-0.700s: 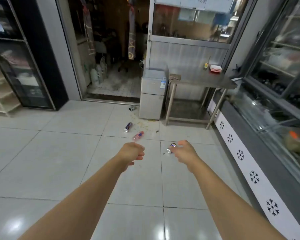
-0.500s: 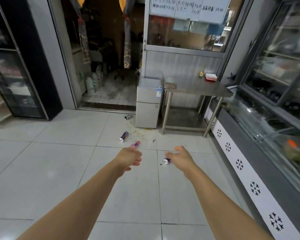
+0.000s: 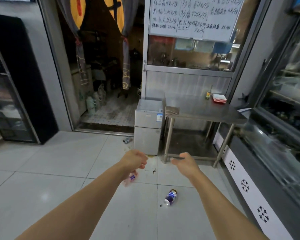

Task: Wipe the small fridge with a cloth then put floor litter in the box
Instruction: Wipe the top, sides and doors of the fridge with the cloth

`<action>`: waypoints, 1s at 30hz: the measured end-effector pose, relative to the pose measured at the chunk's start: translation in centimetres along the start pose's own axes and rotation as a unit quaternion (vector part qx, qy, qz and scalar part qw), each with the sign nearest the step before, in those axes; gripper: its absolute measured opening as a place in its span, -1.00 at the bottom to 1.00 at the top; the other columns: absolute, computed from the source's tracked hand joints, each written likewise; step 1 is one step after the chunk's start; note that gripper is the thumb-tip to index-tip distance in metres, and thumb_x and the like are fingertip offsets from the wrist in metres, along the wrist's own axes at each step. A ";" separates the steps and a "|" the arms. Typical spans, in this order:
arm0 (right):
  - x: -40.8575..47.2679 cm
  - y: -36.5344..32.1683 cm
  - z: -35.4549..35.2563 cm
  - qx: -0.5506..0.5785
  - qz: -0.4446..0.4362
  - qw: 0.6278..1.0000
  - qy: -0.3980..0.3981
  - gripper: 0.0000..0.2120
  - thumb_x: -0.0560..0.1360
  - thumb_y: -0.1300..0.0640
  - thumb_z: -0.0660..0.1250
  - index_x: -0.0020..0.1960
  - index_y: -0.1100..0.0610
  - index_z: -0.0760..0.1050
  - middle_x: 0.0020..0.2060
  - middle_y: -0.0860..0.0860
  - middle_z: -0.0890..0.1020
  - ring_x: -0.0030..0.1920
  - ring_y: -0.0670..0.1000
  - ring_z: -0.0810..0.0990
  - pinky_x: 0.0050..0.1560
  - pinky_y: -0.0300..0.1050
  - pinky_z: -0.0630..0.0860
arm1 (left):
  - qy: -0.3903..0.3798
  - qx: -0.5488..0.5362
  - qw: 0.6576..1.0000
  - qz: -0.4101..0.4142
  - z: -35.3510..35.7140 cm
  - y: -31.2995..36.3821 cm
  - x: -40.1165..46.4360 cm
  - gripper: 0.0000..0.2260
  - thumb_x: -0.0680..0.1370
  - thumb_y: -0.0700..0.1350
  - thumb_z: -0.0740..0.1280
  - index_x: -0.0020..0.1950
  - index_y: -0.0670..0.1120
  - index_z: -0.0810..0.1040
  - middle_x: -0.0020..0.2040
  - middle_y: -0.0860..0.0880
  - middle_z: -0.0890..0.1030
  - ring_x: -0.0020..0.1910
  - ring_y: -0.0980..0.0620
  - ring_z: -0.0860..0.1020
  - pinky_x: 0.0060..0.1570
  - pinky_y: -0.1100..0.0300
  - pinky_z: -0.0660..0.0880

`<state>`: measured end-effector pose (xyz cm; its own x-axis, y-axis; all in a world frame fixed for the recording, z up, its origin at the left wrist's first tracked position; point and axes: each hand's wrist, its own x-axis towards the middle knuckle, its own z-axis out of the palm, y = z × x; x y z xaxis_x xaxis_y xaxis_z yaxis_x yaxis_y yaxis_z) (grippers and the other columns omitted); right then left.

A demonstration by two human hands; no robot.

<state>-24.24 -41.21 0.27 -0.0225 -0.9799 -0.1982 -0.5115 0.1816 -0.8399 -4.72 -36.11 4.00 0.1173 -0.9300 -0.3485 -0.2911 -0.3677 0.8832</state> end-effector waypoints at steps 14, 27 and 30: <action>27.2 -8.4 2.7 -0.013 0.016 1.000 0.016 -0.69 0.50 0.00 0.34 0.13 0.10 0.34 -0.04 -0.01 0.44 -0.05 0.00 0.46 -0.06 -0.15 0.38 | -0.011 -0.004 1.000 0.001 -5.8 7.9 27.3 -0.81 0.53 -0.17 0.29 0.13 -0.11 0.52 -0.03 -0.09 0.59 -0.19 0.07 0.53 -0.16 0.22 0.35; 50.3 -9.9 2.4 -0.018 0.083 0.994 0.065 -0.53 0.50 0.00 0.35 0.32 0.19 0.37 0.19 0.08 0.51 0.08 0.04 0.49 -0.01 -0.18 0.33 | -0.074 0.056 0.996 -0.011 -5.9 16.2 52.1 -0.92 0.51 -0.17 0.29 -0.07 0.00 0.53 0.02 -0.08 0.63 -0.08 0.05 0.59 0.01 0.13 0.39; 56.8 -9.5 2.5 -0.012 0.079 0.995 0.060 -0.59 0.49 0.03 0.35 0.24 0.22 0.41 0.11 0.11 0.53 0.01 0.04 0.50 -0.03 -0.16 0.36 | -0.070 0.064 0.995 -0.016 -4.4 17.7 58.1 -0.91 0.52 -0.16 0.28 -0.13 0.02 0.52 0.01 -0.07 0.62 -0.08 0.05 0.59 0.03 0.12 0.40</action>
<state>-18.53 -98.38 -4.21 -0.2062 -0.9423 -0.2636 -0.5131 0.3335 -0.7909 1.11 -96.67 0.77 -0.0022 -0.9055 -0.4243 -0.4089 -0.3863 0.8268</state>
